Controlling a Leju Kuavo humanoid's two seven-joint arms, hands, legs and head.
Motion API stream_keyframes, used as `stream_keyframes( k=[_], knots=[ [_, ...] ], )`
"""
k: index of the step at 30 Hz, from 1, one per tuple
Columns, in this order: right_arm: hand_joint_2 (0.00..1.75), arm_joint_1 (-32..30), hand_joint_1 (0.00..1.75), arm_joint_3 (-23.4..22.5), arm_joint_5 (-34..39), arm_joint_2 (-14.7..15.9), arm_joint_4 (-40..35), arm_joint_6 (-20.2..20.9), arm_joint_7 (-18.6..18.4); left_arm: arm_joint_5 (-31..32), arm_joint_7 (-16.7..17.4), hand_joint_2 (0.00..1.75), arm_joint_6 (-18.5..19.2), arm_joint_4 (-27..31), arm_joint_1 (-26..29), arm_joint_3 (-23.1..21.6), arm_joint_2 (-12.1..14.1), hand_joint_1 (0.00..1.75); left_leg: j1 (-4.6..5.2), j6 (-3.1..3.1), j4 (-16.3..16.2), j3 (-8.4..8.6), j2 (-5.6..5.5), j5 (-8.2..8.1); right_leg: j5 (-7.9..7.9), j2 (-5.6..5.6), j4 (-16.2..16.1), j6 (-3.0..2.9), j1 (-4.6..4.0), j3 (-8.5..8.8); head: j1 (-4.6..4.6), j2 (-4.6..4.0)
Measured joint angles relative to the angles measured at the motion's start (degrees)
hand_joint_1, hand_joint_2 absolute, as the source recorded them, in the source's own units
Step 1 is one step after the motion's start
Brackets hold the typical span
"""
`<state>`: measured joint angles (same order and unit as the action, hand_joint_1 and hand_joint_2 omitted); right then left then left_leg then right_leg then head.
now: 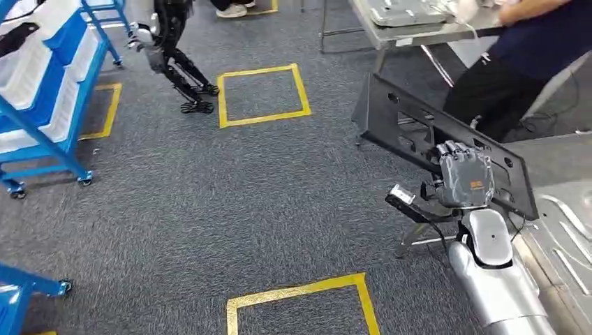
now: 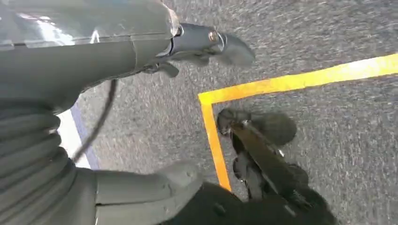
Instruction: Take the parts from the cabinet and place them on the table.
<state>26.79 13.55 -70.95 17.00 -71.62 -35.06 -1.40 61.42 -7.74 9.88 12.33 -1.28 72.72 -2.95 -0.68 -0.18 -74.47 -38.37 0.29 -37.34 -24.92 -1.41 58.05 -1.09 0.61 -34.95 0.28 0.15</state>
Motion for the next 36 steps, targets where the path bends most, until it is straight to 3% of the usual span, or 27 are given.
stream_keyframes(
  k=[1,2,4,5,6,7,10,11,12,13,14,15,16,17,18,20,21,22,25,26,28,29,31,32,33,35,36],
  knots=[
    [1.75,-0.24,1.75,0.0,0.18,0.02,-0.02,0.0,0.11,0.0,0.0,1.75,0.0,0.0,0.05,0.0,0.0,0.0,0.0,0.0,-2.29,-1.51,-0.01,0.13,-0.05,-0.85,0.12,-0.06,-0.06,0.0,0.0,0.0],
    [1.75,-0.36,1.75,0.0,0.33,0.07,-0.05,0.0,0.22,0.07,0.0,1.75,-0.02,0.02,0.12,0.0,0.0,0.0,0.0,0.08,-1.49,-1.56,-0.08,1.67,-0.1,-1.67,0.27,-0.06,-0.07,0.01,0.0,0.0],
    [1.75,-0.48,1.75,0.0,0.53,0.26,-0.48,0.02,0.42,0.33,0.0,1.75,-0.15,0.09,0.13,0.0,-0.02,0.0,-0.04,0.39,6.88,1.56,-0.57,7.37,-0.33,-3.42,0.68,0.24,0.04,0.02,0.0,0.0],
    [1.75,-0.49,1.75,-0.04,0.55,0.37,-0.72,0.04,0.52,0.42,0.09,1.75,-0.26,0.24,0.18,0.0,-0.02,0.0,-0.12,0.54,11.85,3.55,-2.13,9.97,-0.5,-4.15,0.96,0.48,0.14,-0.01,0.0,0.0],
    [1.75,-0.48,1.75,-0.11,0.55,0.44,-0.94,0.07,0.68,0.57,0.2,1.75,-0.28,0.33,0.2,0.02,-0.02,0.0,-0.29,0.83,14.25,4.54,-5.58,10.02,-0.65,-4.77,1.23,0.74,0.19,-0.33,0.02,0.0],
    [1.75,-0.31,1.75,-0.13,0.55,0.72,-1.2,0.13,0.81,0.79,0.31,1.75,-0.28,0.35,0.21,0.02,-0.09,0.0,-0.53,0.86,15.32,4.86,-5.8,9.78,-0.67,-5.7,1.68,1.09,0.11,-0.82,0.02,0.0],
    [1.75,0.56,1.75,-0.37,1.11,2.12,-2.6,0.52,1.57,1.44,0.24,1.75,-0.17,0.57,0.29,0.0,-0.09,0.0,0.18,1.74,15.46,4.88,-3.8,10.09,0.05,-7.77,1.18,2.49,0.85,-1.5,0.0,0.0],
    [1.75,1.62,1.75,-0.46,1.69,2.54,-3.15,1.27,1.82,1.53,0.15,1.75,-0.17,0.66,0.23,0.0,-0.24,0.0,-0.21,2.48,16.37,5.14,-2.75,10.66,-0.29,-7.43,1.55,2.6,1.13,-1.82,-0.02,0.0],
    [1.75,2.82,1.75,-0.57,2.19,2.84,-3.7,2.1,1.95,1.53,0.13,1.75,-0.17,0.78,0.23,0.0,-0.26,0.0,0.09,2.77,16.75,5.28,-2.07,10.82,-1.46,-3.63,2.91,2.45,0.47,-2.37,0.07,0.0],
    [1.75,4.37,1.75,-0.63,2.71,3.21,-4.57,3.22,1.95,1.51,-0.07,1.75,-0.13,0.85,0.3,0.02,-0.33,0.0,0.21,3.0,16.87,5.32,-1.2,10.9,-3.7,-0.87,6.31,2.49,0.26,-3.95,0.06,0.0],
    [1.75,5.55,1.75,-0.66,2.91,3.26,-5.1,3.45,1.95,1.46,-0.15,1.75,-0.02,0.85,0.4,0.04,-0.39,0.0,0.34,3.03,16.86,5.3,-0.32,10.88,-5.95,0.39,10.92,2.61,0.22,-5.97,0.11,0.0],
    [1.75,6.03,1.75,-0.7,3.02,3.32,-5.85,3.69,1.95,1.38,-0.24,1.75,0.0,0.85,0.45,0.04,-0.44,0.0,0.42,3.17,16.85,5.36,0.4,10.76,-7.43,0.76,14.62,2.76,0.26,-7.59,0.09,0.0],
    [1.75,6.12,1.75,-0.79,3.13,3.61,-6.43,3.87,1.92,1.35,-0.39,1.75,0.15,0.85,0.45,0.07,-0.44,0.0,0.41,3.2,16.83,5.43,1.26,10.66,-8.52,0.95,18.4,2.98,0.35,-9.24,0.09,0.0],
    [1.75,5.97,1.75,-0.81,3.13,4.02,-6.71,4.18,1.95,1.31,-0.59,1.75,0.28,0.87,0.44,0.09,-0.46,0.0,0.38,3.21,16.81,5.54,1.89,10.54,-8.12,1.09,19.0,3.17,0.47,-9.47,0.11,0.0],
    [1.75,5.73,1.75,-0.85,3.13,4.39,-6.82,4.2,1.86,1.31,-0.61,1.75,0.53,0.87,0.42,0.09,-0.66,0.0,0.38,3.1,16.79,5.7,2.55,10.4,-6.3,1.25,16.58,3.3,0.65,-8.23,0.11,0.0],
    [1.75,5.22,1.75,-1.18,3.13,5.22,-7.15,4.02,1.81,1.36,-0.61,1.75,0.68,0.87,0.37,0.11,-0.98,0.0,0.35,2.83,16.69,6.15,3.67,10.01,-1.41,2.42,6.66,3.25,0.71,-2.76,0.09,0.0],
    [1.75,4.9,1.75,-1.55,3.13,5.68,-7.24,3.87,1.82,1.38,-0.59,1.75,0.74,0.87,0.41,0.13,-1.18,0.0,0.39,2.56,16.62,6.49,4.23,9.75,-0.49,5.11,1.18,3.0,0.46,-0.08,0.09,0.0],
    [1.75,4.49,1.75,-1.92,3.13,5.88,-7.19,3.78,1.75,1.38,-0.59,1.75,0.74,0.92,0.43,0.18,-1.25,0.0,0.81,2.21,16.54,6.53,4.53,9.54,-0.96,6.4,0.78,2.5,-0.47,0.25,0.09,0.0],
    [1.75,2.86,1.75,-2.99,3.43,6.88,-7.13,3.58,1.75,1.38,-0.52,1.75,0.77,0.94,0.34,0.44,-1.4,0.0,0.62,1.34,16.73,6.96,6.21,9.29,-0.88,3.98,0.88,1.53,-0.7,-0.21,0.09,0.0],
    [1.75,2.52,1.75,-3.32,3.52,7.24,-7.15,3.58,1.75,1.38,-0.5,1.75,0.77,0.96,0.26,0.48,-1.46,0.0,0.76,0.85,16.68,7.22,6.76,8.92,-0.6,3.2,0.32,1.05,-0.3,0.07,0.09,0.0],
    [1.75,2.15,1.75,-3.96,3.63,7.37,-7.13,3.43,1.73,1.38,-0.48,1.75,0.77,1.09,0.29,0.52,-1.49,0.0,0.3,0.51,13.15,5.72,1.84,6.52,-0.37,2.12,-0.05,0.24,0.05,0.43,0.02,0.0],
    [1.75,2.07,1.75,-4.0,3.63,7.34,-7.13,3.43,1.66,1.38,-0.48,1.75,0.72,1.14,0.39,0.57,-1.51,0.0,0.2,0.53,9.01,3.74,0.75,4.43,-0.4,1.5,-0.03,0.05,0.01,0.4,0.02,0.0],
    [1.75,1.3,1.75,-4.0,3.65,7.32,-7.1,3.43,1.66,1.38,-0.41,1.75,0.63,1.29,0.62,0.63,-1.49,0.0,0.22,0.41,0.17,-0.85,0.06,1.06,-0.48,-0.05,0.07,-0.13,-0.22,0.4,0.02,0.0],
    [1.75,0.83,1.75,-4.04,3.65,7.32,-7.08,3.45,1.66,1.44,-0.28,1.75,0.57,1.31,0.64,0.63,-1.51,0.0,0.21,0.45,-1.75,-2.08,0.05,1.16,-0.52,-0.86,0.2,-0.18,-0.3,0.4,0.02,0.0],
    [1.75,0.49,1.75,-4.11,3.65,7.34,-6.97,3.48,1.66,1.53,-0.17,1.75,0.52,1.31,0.67,0.66,-1.51,0.0,0.22,0.61,-0.71,-1.92,-0.02,2.66,-0.6,-1.67,0.35,-0.25,-0.39,0.42,0.02,0.0],
    [1.75,-0.01,1.75,-4.24,3.65,7.34,-6.95,3.58,1.64,1.53,-0.09,1.75,0.52,1.44,0.67,0.68,-1.51,0.0,0.25,1.28,8.28,1.66,-0.94,8.46,-0.82,-3.46,0.74,-0.1,-0.46,0.43,0.02,0.0],
    [1.75,-0.09,1.75,-4.39,3.7,7.34,-6.95,3.65,1.57,1.53,-0.04,1.75,0.52,1.6,0.67,0.74,-1.49,0.0,0.3,1.64,12.38,3.38,-2.41,10.53,-0.88,-4.03,0.8,-0.01,-0.43,0.41,0.02,0.0]
  ],
)
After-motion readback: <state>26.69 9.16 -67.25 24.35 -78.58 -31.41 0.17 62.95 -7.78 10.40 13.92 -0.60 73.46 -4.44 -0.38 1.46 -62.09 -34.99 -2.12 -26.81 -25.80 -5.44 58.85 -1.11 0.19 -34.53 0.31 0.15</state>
